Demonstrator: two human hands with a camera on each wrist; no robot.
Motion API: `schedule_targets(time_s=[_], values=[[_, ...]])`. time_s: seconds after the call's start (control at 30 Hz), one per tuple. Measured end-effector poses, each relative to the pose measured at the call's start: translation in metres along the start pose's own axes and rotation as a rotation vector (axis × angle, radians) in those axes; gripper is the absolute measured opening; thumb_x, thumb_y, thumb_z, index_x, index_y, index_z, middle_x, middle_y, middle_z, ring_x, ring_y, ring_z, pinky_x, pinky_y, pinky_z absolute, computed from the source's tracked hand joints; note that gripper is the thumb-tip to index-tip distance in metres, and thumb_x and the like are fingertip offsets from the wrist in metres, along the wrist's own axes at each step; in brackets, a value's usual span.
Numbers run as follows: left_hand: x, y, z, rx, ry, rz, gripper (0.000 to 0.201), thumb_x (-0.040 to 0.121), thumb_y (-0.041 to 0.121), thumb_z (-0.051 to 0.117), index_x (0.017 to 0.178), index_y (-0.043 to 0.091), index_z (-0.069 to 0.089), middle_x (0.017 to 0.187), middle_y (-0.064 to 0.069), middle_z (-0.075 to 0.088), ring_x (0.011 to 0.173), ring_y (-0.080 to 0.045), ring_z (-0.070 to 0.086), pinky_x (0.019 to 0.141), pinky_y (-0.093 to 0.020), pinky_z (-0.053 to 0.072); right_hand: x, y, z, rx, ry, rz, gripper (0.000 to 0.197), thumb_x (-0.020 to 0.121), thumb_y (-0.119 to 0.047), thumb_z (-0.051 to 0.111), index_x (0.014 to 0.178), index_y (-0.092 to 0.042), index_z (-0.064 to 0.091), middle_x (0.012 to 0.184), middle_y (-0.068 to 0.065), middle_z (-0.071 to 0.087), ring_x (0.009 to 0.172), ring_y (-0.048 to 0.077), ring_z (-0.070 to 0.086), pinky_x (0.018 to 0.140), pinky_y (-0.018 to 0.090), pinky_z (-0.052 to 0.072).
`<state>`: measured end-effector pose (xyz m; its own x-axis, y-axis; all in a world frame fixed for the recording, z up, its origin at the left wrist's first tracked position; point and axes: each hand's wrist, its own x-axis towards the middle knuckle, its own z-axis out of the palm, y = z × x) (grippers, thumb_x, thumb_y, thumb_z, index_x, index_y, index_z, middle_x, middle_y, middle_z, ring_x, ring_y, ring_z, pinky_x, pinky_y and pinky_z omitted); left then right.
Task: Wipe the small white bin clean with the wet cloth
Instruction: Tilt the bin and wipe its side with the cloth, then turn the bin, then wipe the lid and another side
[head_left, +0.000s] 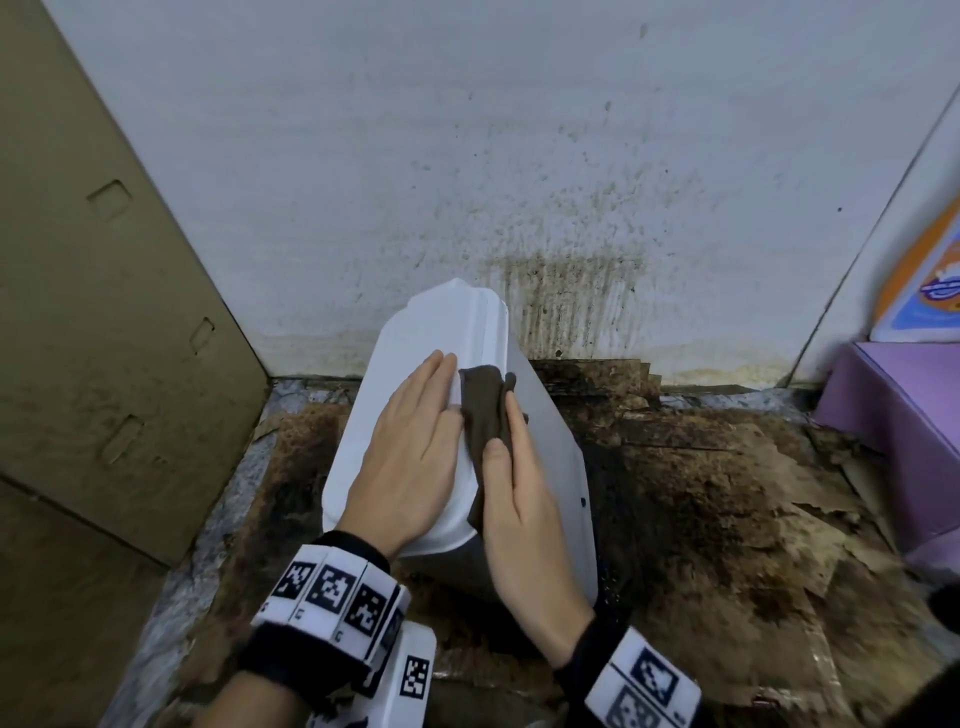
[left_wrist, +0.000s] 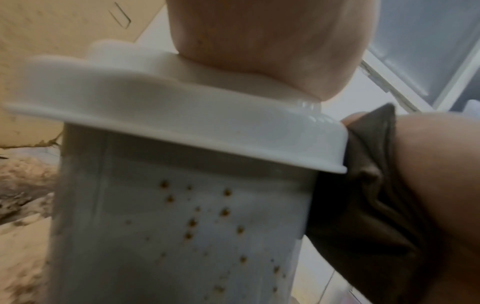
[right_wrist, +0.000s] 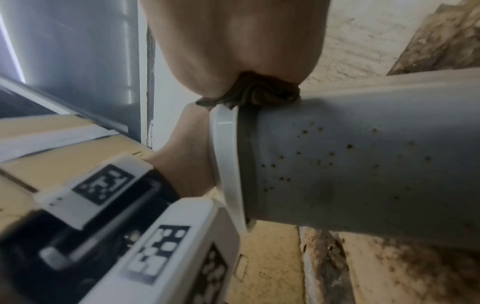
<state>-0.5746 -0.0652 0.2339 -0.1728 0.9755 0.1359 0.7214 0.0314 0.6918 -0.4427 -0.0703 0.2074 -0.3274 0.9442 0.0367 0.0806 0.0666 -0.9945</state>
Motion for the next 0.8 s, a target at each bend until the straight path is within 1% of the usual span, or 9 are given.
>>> schedule_targets(time_s=[0.1, 0.2, 0.33, 0.4, 0.5, 0.53, 0.63, 0.7, 0.8], values=[[0.003, 0.006, 0.008, 0.121, -0.027, 0.073, 0.057, 0.106, 0.034, 0.014, 0.159, 0.016, 0.022, 0.163, 0.015, 0.008, 0.152, 0.001, 0.003, 0.126, -0.023, 0.001, 0.008, -0.005, -0.01, -0.037, 0.024, 0.008, 0.054, 0.112, -0.04, 0.029, 0.163, -0.045, 0.01, 0.164, -0.031, 0.022, 0.149, -0.012, 0.023, 0.127, 0.026, 0.024], [0.007, 0.013, 0.018, 0.304, -0.05, 0.173, 0.074, 0.098, 0.041, -0.001, 0.158, 0.004, 0.024, 0.168, -0.002, 0.01, 0.158, -0.018, 0.003, 0.128, -0.031, 0.002, 0.025, -0.016, -0.03, -0.059, 0.017, 0.049, 0.055, 0.112, -0.039, 0.03, 0.164, -0.038, 0.012, 0.163, -0.024, 0.025, 0.144, -0.008, 0.029, 0.118, 0.019, 0.026], [0.003, 0.04, 0.034, 0.509, -0.088, 0.27, 0.072, 0.098, 0.031, 0.002, 0.149, -0.003, 0.04, 0.166, -0.025, 0.018, 0.157, -0.037, 0.01, 0.125, -0.052, 0.017, 0.035, -0.021, -0.058, -0.086, 0.009, 0.054, 0.06, 0.111, -0.043, 0.031, 0.165, -0.038, 0.005, 0.169, -0.016, 0.022, 0.153, 0.006, 0.029, 0.125, 0.032, 0.026], [0.003, 0.055, 0.044, 0.414, -0.121, 0.236, 0.078, 0.095, 0.039, -0.003, 0.15, 0.001, 0.037, 0.169, -0.021, 0.005, 0.158, -0.032, 0.001, 0.128, -0.045, 0.003, 0.034, -0.018, -0.073, -0.087, 0.012, 0.043, 0.061, 0.11, -0.047, 0.032, 0.163, -0.045, 0.001, 0.16, -0.029, 0.024, 0.146, -0.001, 0.034, 0.12, 0.026, 0.03], [0.001, 0.077, 0.048, -0.117, -0.106, 0.025, 0.061, 0.107, 0.048, 0.016, 0.163, 0.023, 0.016, 0.169, 0.014, -0.001, 0.155, 0.0, -0.004, 0.126, -0.027, 0.002, 0.031, -0.014, -0.098, -0.066, 0.002, 0.032, 0.062, 0.106, -0.054, 0.037, 0.16, -0.054, 0.005, 0.138, -0.054, 0.02, 0.123, -0.033, 0.033, 0.1, 0.003, 0.031], [0.0, 0.084, 0.048, -0.312, -0.096, -0.039, 0.056, 0.109, 0.045, 0.026, 0.162, 0.031, 0.016, 0.166, 0.022, 0.008, 0.152, 0.007, 0.005, 0.122, -0.021, 0.009, 0.03, -0.013, -0.104, -0.061, 0.0, 0.027, 0.063, 0.104, -0.058, 0.041, 0.159, -0.055, 0.01, 0.141, -0.053, 0.024, 0.125, -0.032, 0.034, 0.101, 0.005, 0.034], [0.0, 0.088, 0.041, -0.647, 0.002, -0.119, 0.043, 0.108, 0.036, 0.04, 0.151, 0.041, 0.039, 0.153, 0.028, 0.037, 0.133, 0.016, 0.035, 0.104, -0.011, 0.03, 0.029, -0.008, -0.119, -0.063, 0.008, 0.05, 0.066, 0.096, -0.066, 0.054, 0.155, -0.054, 0.027, 0.156, -0.026, 0.041, 0.138, 0.001, 0.049, 0.113, 0.037, 0.046], [0.004, 0.079, 0.032, -0.63, 0.095, -0.126, 0.04, 0.108, 0.028, 0.043, 0.147, 0.036, 0.047, 0.15, 0.021, 0.045, 0.134, 0.006, 0.043, 0.108, -0.02, 0.036, 0.029, -0.007, -0.127, -0.072, 0.013, 0.06, 0.065, 0.096, -0.064, 0.057, 0.154, -0.051, 0.031, 0.153, -0.021, 0.047, 0.133, 0.005, 0.055, 0.109, 0.041, 0.05], [0.009, 0.057, 0.022, -0.333, 0.181, -0.133, 0.041, 0.107, 0.028, 0.043, 0.148, 0.029, 0.043, 0.151, 0.009, 0.044, 0.14, -0.01, 0.039, 0.117, -0.037, 0.035, 0.029, -0.006, -0.136, -0.08, 0.007, 0.077, 0.072, 0.093, -0.066, 0.06, 0.156, -0.05, 0.029, 0.152, -0.016, 0.046, 0.129, 0.006, 0.056, 0.105, 0.037, 0.051]])
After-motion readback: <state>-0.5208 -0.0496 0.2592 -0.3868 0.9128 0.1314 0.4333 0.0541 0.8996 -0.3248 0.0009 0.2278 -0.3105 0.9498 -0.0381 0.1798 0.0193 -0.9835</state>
